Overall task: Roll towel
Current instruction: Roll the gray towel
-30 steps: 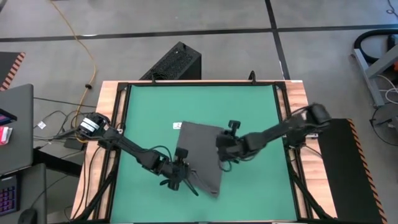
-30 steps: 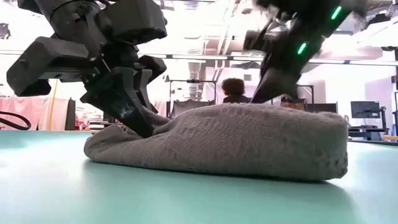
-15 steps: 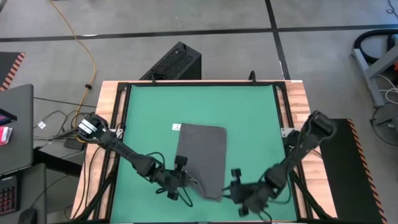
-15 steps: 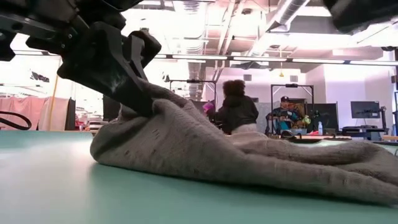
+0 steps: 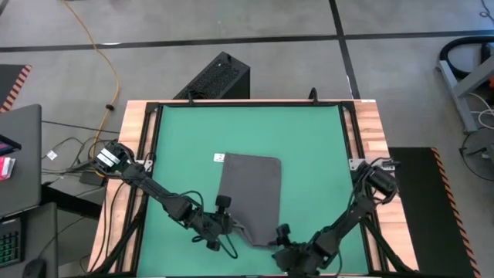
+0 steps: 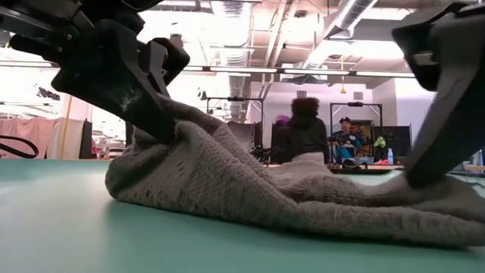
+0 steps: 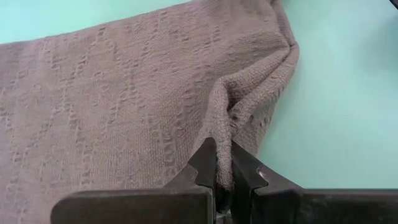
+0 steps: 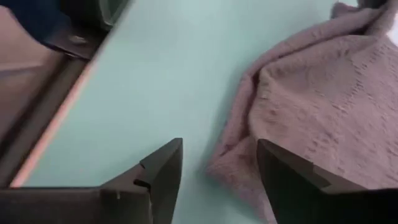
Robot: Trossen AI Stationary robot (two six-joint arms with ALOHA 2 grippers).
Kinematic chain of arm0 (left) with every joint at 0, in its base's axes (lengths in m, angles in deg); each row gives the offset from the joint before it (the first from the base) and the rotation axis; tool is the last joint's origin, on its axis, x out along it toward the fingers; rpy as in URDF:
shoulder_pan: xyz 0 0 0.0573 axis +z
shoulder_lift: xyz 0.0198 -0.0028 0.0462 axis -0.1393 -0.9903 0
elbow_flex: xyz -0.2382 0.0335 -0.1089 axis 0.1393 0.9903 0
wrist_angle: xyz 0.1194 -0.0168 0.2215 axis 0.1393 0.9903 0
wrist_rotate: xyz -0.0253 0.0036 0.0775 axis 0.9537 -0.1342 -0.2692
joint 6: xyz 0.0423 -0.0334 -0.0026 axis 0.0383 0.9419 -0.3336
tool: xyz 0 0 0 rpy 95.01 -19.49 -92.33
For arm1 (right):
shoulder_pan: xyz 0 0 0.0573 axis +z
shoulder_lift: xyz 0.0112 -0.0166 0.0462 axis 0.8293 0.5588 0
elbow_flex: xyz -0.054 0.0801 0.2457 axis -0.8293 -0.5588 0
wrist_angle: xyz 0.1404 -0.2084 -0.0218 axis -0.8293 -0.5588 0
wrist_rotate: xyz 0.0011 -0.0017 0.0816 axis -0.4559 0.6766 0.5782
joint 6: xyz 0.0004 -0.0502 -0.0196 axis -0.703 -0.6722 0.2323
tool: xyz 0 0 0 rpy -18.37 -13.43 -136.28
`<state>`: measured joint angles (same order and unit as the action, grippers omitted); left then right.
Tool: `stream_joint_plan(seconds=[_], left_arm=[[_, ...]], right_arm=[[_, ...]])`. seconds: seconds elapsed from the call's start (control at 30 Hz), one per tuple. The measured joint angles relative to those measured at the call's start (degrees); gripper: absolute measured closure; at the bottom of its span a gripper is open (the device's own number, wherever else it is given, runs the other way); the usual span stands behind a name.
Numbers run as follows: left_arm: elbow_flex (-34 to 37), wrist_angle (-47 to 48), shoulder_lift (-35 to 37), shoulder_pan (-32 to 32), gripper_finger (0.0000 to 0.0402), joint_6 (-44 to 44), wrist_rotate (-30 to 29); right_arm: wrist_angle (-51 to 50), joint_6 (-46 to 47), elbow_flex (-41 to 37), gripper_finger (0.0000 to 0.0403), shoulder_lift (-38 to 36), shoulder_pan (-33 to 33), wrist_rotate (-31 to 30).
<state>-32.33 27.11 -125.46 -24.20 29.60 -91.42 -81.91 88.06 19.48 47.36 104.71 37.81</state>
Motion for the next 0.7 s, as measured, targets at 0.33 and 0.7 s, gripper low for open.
stream_joint_plan(seconds=[0.33, 0.7], left_arm=[[0.0, 0.13, 0.0, -0.44, 0.0401, 0.76, 0.91], [0.0, 0.11, 0.0, -1.49, 0.0401, 2.25, 0.93]], right_arm=[[-8.47, 5.72, 2.67, 0.0173, 1.29, 0.34, -0.82], [-9.67, 6.81, 2.65, 0.0181, 1.58, 1.52, -5.78]])
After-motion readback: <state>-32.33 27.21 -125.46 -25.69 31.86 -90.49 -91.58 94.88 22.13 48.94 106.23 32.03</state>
